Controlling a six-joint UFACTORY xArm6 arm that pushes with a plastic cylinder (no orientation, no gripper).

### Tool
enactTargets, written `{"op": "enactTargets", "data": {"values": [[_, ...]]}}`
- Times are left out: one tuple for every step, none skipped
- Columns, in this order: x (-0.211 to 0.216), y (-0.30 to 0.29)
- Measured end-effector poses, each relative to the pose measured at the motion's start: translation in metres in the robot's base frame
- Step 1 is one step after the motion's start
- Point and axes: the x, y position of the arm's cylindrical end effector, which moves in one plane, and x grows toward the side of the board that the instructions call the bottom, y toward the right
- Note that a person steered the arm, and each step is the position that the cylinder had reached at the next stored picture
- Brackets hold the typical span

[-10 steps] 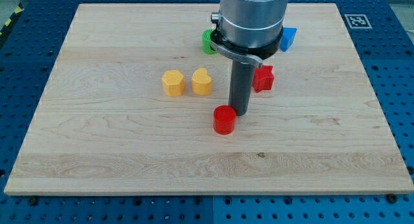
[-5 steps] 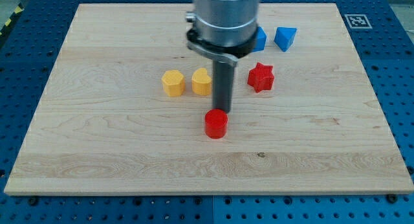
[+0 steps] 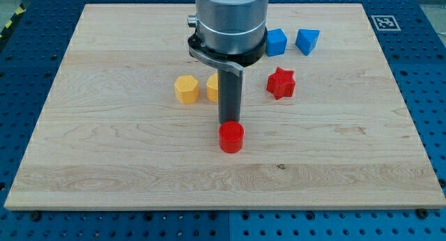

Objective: Move the red blocks to the bottom center

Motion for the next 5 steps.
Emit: {"op": "enactTargets", "data": {"values": [[0.014,0.011],[0.027,0.011],[0.021,0.029],[-0.007,0.043],[-0.042,0.040]]}}
